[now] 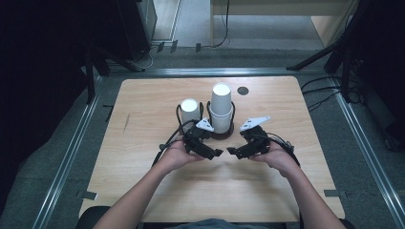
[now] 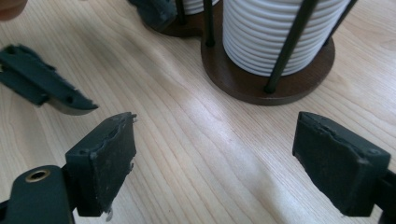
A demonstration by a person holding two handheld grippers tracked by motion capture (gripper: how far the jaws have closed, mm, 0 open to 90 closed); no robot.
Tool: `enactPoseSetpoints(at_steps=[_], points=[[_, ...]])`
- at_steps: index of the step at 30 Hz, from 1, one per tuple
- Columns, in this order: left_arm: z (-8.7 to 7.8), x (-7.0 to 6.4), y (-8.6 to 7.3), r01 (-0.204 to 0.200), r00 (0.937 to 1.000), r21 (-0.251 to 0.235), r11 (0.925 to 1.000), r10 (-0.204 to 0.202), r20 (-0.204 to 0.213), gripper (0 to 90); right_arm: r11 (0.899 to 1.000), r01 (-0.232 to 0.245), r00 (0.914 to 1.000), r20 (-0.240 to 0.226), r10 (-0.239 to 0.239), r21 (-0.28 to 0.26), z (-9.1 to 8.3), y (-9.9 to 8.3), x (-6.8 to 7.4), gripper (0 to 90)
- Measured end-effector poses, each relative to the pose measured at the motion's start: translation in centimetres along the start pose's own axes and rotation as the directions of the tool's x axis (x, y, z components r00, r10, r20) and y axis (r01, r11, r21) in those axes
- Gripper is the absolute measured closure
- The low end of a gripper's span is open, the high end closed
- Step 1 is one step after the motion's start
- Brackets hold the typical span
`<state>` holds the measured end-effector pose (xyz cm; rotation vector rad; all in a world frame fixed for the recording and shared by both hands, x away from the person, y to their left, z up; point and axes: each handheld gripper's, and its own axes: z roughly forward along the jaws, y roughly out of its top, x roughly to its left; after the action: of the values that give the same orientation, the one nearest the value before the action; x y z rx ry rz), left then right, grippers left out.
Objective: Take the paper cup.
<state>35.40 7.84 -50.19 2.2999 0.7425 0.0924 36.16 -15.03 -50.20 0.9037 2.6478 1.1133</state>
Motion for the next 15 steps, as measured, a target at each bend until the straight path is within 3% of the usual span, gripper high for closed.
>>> enactPoseSetpoints(at_steps=[3,5,7,9,11,12,15], points=[[-0.5,-0.3,0.0,-0.022,0.9997,-0.011,0.9997,0.022,-0.010,24.9,1.000,-0.017,0.9998,-0.010,0.017,-0.012,-0.4,0.2,-0.4,13.4],[-0.9,-0.4,0.2,-0.017,0.9998,-0.023,0.9996,0.016,-0.011,32.9,1.000,-0.014,0.9989,-0.044,0.013,-0.028,-0.8,0.3,-0.5,14.3],[-1.2,-0.6,0.6,-0.014,0.9998,-0.037,0.9992,0.013,-0.015,37.0,0.999,-0.008,0.9991,-0.042,0.006,-0.033,-1.1,0.2,-0.5,25.2],[-1.3,-0.7,0.9,-0.015,0.9997,-0.044,0.9989,0.014,-0.020,39.8,0.999,-0.034,0.9971,-0.069,0.033,-0.017,-1.2,0.2,-0.8,27.7],[-1.4,-0.6,1.1,-0.007,1.0000,-0.052,0.9986,0.007,-0.004,45.0,0.998,-0.060,0.9955,-0.075,0.058,-0.016,-1.4,0.2,-1.0,31.2],[-1.4,-0.6,1.2,0.002,0.9998,-0.054,0.9985,-0.002,0.017,52.0,0.998,-0.049,0.9966,-0.068,0.047,-0.031,-1.6,0.1,-1.0,34.3],[-1.4,-0.6,1.4,0.004,0.9994,-0.070,0.9976,-0.002,0.034,55.2,0.996,-0.070,0.9964,-0.052,0.068,-0.047,-2.2,-0.1,-0.7,38.0]])
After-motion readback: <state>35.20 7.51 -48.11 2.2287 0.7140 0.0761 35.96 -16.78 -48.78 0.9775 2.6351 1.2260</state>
